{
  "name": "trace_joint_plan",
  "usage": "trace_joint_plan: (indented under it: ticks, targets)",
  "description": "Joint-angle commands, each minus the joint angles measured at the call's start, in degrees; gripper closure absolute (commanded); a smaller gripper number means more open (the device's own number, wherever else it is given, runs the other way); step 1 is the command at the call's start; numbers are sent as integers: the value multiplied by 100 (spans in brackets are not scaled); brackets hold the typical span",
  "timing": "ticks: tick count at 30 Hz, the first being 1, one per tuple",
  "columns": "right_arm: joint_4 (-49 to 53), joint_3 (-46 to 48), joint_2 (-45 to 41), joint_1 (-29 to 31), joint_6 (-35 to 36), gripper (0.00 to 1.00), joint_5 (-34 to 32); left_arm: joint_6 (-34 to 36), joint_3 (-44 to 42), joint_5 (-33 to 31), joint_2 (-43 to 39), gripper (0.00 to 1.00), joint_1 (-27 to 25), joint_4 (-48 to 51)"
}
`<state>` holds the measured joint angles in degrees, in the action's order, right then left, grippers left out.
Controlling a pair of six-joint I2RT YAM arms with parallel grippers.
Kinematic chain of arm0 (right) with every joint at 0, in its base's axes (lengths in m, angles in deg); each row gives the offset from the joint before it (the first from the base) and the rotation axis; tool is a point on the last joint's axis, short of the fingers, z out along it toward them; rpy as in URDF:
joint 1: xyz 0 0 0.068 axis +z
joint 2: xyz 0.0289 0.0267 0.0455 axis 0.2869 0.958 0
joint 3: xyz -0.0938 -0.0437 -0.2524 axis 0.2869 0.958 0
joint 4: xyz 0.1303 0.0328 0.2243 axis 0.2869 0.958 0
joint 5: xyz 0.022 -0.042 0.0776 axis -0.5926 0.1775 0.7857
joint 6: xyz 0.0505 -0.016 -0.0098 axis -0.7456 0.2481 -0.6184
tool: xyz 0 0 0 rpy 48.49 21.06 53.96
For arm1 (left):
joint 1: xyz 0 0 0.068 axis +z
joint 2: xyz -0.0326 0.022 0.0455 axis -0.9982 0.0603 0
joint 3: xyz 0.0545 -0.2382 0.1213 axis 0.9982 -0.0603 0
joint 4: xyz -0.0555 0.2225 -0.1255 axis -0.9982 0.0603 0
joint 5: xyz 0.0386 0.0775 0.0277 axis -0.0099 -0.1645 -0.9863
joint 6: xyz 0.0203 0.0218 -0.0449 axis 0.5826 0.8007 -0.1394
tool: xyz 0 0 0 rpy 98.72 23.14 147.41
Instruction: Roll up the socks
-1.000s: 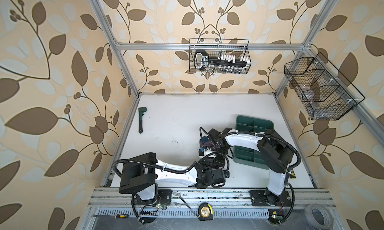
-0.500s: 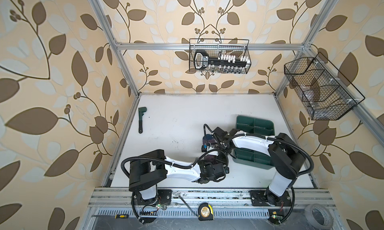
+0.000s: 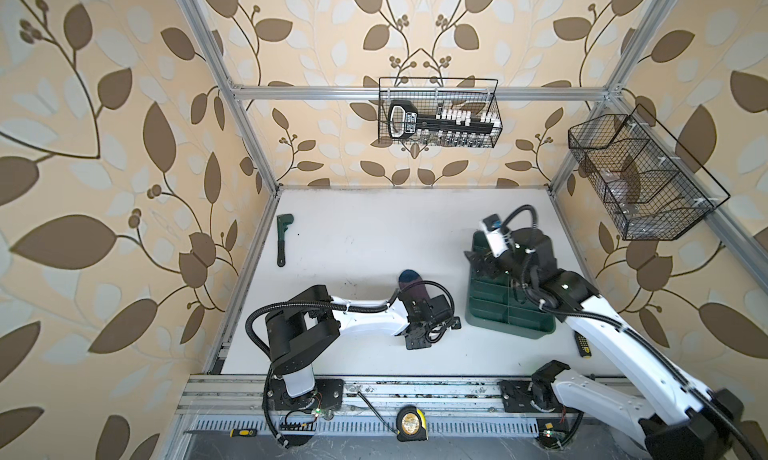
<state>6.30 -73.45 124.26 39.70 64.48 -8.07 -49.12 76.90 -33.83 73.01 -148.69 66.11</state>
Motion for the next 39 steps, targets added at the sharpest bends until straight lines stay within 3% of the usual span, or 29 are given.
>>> trace_joint_plan:
  ticks: [1,5,7,9,11,13,15,17,23,29,32,37,39]
  targets:
    - [-911,614,-794,-313,-456,0,126,230,200,1708,531,76,357,1022]
    - [-809,1142,-1749,-194,811,9,1431,457,828,2497,1106,76,929,1855]
    - [5,1227,-1982,180,1900,17,1949,526,1044,2892,1314,76,1212,2043]
    - [955,1331,-2039,874,3015,20,1962,572,1224,3261,1471,74,1456,2130]
    - [1587,1585,-1999,1916,3741,21,1239,621,1414,3501,1668,73,1689,2256]
    - [1595,1917,-1794,3183,3864,21,-15,686,1643,3697,1911,72,1897,2472]
    - [1123,2189,-1398,4081,3911,21,-942,696,1769,3787,2044,72,1985,2575]
    - [423,2314,-821,4508,3929,25,-1363,655,1836,3786,2136,71,2022,2610]
    - [-1431,2092,1547,4160,3861,38,-1080,629,1892,3772,2199,71,2031,2629]
    - [-2362,1904,2708,3818,4030,46,-861,603,1875,3768,2182,70,2052,2598]
    - [-2103,1767,2983,3797,4099,62,-523,571,1870,3764,2170,69,2078,2577]
    - [-1080,1471,3115,3823,3916,97,187,500,1777,3852,1904,56,2092,2441]
    - [-685,1384,3114,3853,3700,100,269,417,1742,3781,1673,51,2106,2384]
